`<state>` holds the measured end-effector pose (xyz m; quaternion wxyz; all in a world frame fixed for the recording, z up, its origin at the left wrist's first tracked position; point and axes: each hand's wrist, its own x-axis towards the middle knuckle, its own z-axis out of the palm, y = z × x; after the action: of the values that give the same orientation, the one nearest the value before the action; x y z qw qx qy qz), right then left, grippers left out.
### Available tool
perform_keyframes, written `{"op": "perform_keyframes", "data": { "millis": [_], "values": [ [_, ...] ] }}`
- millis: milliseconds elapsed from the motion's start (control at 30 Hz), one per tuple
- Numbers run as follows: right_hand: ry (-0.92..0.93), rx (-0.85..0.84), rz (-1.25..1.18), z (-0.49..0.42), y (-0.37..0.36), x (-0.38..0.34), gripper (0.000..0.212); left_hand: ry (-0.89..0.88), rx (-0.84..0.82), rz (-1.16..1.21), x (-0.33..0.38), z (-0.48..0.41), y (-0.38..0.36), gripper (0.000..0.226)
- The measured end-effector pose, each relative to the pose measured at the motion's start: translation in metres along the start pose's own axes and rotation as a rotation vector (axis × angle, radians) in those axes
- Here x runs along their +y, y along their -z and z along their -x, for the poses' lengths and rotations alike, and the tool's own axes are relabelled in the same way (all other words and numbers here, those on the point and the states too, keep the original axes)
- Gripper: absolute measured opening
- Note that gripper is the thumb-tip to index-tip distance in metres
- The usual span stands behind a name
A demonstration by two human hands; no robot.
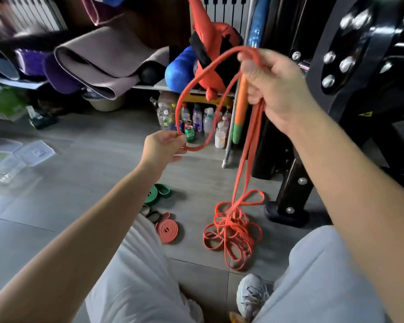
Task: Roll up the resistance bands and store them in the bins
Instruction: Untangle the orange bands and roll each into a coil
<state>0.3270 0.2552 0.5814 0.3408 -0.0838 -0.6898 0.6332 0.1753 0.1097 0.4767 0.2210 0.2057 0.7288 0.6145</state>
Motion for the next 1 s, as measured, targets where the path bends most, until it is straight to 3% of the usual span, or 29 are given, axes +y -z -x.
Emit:
{"op": "perform_keyframes", "data": {
  "millis": [133, 300, 433, 533, 600, 700, 800, 833, 900, 967, 1000],
  "values": [
    [0.113, -0.048, -0.033, -0.010, -0.008, -0.024, 0.009, -0.019, -0.029, -0.006, 0.010, 0.004, -0.002, 0.002],
    [-0.022, 0.006, -0.210, -0.005, -0.030, 0.006, 0.018, -0.070, -0.220, -0.046, 0.002, 0.027, -0.036, 0.012],
    [-0.120, 0.089, -0.310, -0.005, -0.042, 0.029, 0.021, -0.060, -0.277, 0.148, -0.013, 0.051, -0.080, 0.022],
    [-0.212, 0.184, -0.254, 0.001, -0.028, 0.055, 0.023, 0.093, -0.209, 0.284, -0.029, 0.055, -0.091, 0.026],
    [-0.353, 0.199, -0.090, 0.010, -0.011, 0.076, 0.025, 0.187, -0.087, 0.255, -0.041, 0.051, -0.085, 0.027],
    [-0.658, 0.026, 0.363, 0.051, 0.011, 0.122, 0.030, 0.229, 0.029, 0.205, -0.048, 0.043, -0.073, 0.028],
    [-0.825, -0.219, 0.280, 0.108, 0.012, 0.165, 0.057, 0.220, 0.012, 0.218, -0.039, 0.040, -0.069, 0.026],
    [-0.850, -0.331, 0.271, 0.125, 0.006, 0.177, 0.070, 0.222, -0.017, 0.255, -0.033, 0.041, -0.070, 0.025],
    [-0.848, -0.528, 0.489, 0.148, -0.011, 0.201, 0.070, 0.224, -0.072, 0.324, -0.019, 0.042, -0.072, 0.025],
    [-0.799, -0.567, 0.579, 0.161, -0.028, 0.225, 0.072, 0.193, -0.113, 0.374, -0.006, 0.042, -0.071, 0.024],
    [-0.759, -0.519, 0.560, 0.164, -0.033, 0.234, 0.064, 0.171, -0.124, 0.387, 0.000, 0.041, -0.069, 0.023]
  ]
}}
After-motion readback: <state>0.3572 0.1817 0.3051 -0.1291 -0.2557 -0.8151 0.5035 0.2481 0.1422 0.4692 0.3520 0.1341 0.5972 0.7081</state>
